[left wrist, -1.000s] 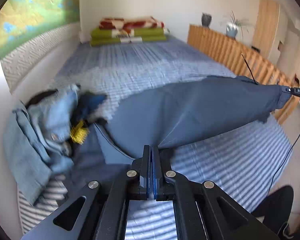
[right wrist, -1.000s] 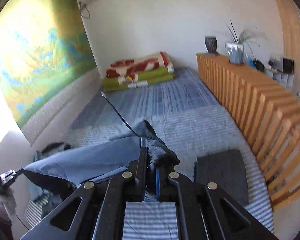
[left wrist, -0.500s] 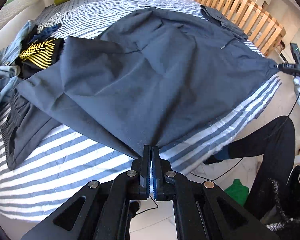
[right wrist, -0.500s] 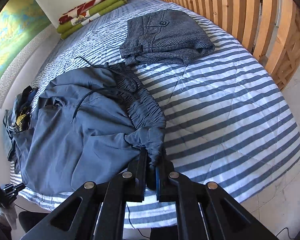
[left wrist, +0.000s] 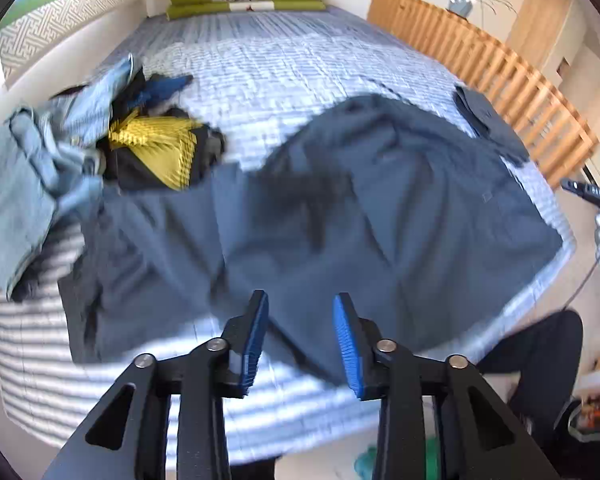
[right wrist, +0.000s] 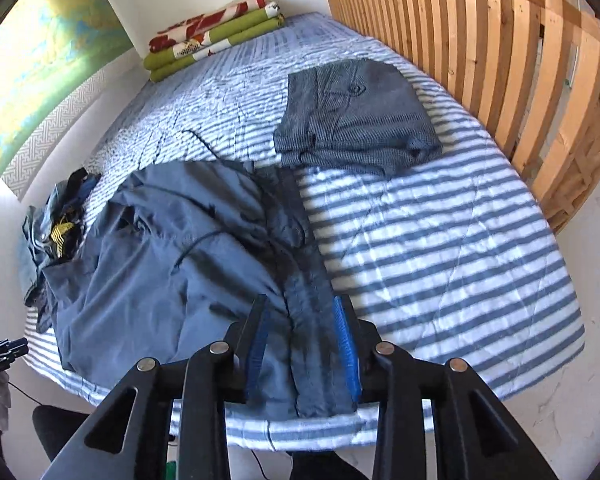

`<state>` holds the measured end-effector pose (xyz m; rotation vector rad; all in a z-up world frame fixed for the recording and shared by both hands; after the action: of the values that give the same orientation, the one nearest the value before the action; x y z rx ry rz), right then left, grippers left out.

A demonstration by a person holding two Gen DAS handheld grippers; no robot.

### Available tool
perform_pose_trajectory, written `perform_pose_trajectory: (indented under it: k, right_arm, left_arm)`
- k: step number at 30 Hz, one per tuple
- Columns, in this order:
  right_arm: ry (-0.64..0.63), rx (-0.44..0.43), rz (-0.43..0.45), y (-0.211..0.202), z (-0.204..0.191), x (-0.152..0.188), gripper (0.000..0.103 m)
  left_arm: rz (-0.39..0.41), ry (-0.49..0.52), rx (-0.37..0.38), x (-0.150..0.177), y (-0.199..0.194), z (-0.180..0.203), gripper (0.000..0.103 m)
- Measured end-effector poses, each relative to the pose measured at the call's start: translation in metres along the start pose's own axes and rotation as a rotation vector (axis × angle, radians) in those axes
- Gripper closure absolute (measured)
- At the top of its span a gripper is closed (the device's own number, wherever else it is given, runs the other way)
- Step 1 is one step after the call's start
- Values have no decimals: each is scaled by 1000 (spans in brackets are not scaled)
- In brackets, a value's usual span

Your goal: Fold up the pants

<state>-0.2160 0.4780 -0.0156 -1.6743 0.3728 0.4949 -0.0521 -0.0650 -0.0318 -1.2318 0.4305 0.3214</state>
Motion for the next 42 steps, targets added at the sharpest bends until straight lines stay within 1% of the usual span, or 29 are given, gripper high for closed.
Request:
perform_pose_trajectory:
  k: [2, 4, 5, 6, 7, 9, 11, 13, 15, 17, 18, 20, 22, 24, 25, 26, 28, 29, 30, 31, 32, 35, 38, 40, 42]
  right_arm:
    - [-15, 9, 44, 12, -15, -21, 73]
    - [-17, 19, 106, 23, -30, -41, 73]
    - [-22, 16, 122, 29, -36, -50, 73]
    - [-34, 20, 116, 40, -41, -59, 73]
    - [-48, 29, 90, 53, -45, -68, 73]
    - [-66, 41, 10, 82, -48, -83, 73]
    - [-38, 68, -53, 109, -41, -95, 73]
    - [18, 57, -109, 133, -31, -103, 73]
    - [64, 36, -163, 156, -23, -107, 73]
    - [78, 45, -190, 172, -20, -108, 73]
    - [81, 41, -204, 179, -20, -108, 73]
    - [85, 5, -233, 190, -24, -108, 73]
    - [68, 14, -236, 198, -28, -109, 73]
    - [59, 15, -239, 206, -35, -109, 73]
    - [58, 15, -238, 209, -38, -108, 73]
    - [48, 20, -226, 208, -43, -108, 74]
    - [4, 56, -193, 202, -50, -110, 82]
    - [-13, 52, -176, 196, -54, -110, 87]
    - [-14, 41, -153, 186, -57, -112, 95]
    - [-8, 24, -126, 174, -58, -116, 96]
    - [2, 9, -86, 159, -58, -120, 98]
    - [-10, 7, 47, 111, -60, -133, 99]
    - [7, -33, 157, 69, -62, -146, 100]
    - [5, -34, 231, 49, -70, -157, 100]
    - [11, -35, 286, 39, -74, -170, 100]
  left_arm:
    - [20, -6, -3, -34, 16, -7, 47]
    - [29, -3, -26, -69, 42, -14, 45]
    - [20, -17, -15, -86, 58, -16, 44]
    - [11, -24, -9, -101, 73, -18, 42]
    - [5, -19, -26, -116, 89, -20, 42]
    - [-12, -7, -67, -140, 122, -31, 42]
    - [-21, -44, -62, -159, 151, -41, 42]
    - [-40, -78, -58, -169, 177, -50, 43]
    - [-80, -87, -42, -178, 204, -54, 43]
    - [-116, -103, -2, -180, 225, -55, 44]
    - [-131, -100, 21, -181, 234, -53, 44]
    - [-162, -73, 49, -180, 246, -45, 43]
    - [-179, -36, 38, -177, 257, -36, 43]
    - [-167, 9, 1, -173, 261, -29, 65]
    - [-164, 27, -6, -172, 260, -26, 89]
    - [-162, 21, 8, -171, 257, -24, 99]
    - [-120, 15, 4, -174, 243, -24, 99]
    - [-81, 10, 1, -176, 230, -25, 99]
    - [-48, 2, 16, -178, 216, -26, 99]
    - [-16, -4, 20, -181, 200, -29, 99]
    - [20, -9, 11, -182, 182, -32, 99]
    - [106, -5, 1, -188, 123, -41, 99]
    - [177, 12, -22, -188, 64, -45, 99]
    - [211, 12, -31, -191, 41, -49, 99]
    - [196, 15, -57, -195, 36, -56, 98]
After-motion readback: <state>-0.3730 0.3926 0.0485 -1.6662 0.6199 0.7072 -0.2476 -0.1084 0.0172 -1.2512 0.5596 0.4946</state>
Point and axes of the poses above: each gripper's, at about its wrist camera, not at the fingertips, and y roughly the way its jaws point, z to its right, x to its underside, the point moved 6 cm from there along y, roughly the way its jaws point, and after that the axes turned 10 degrees about x, right-handed, at the moved point
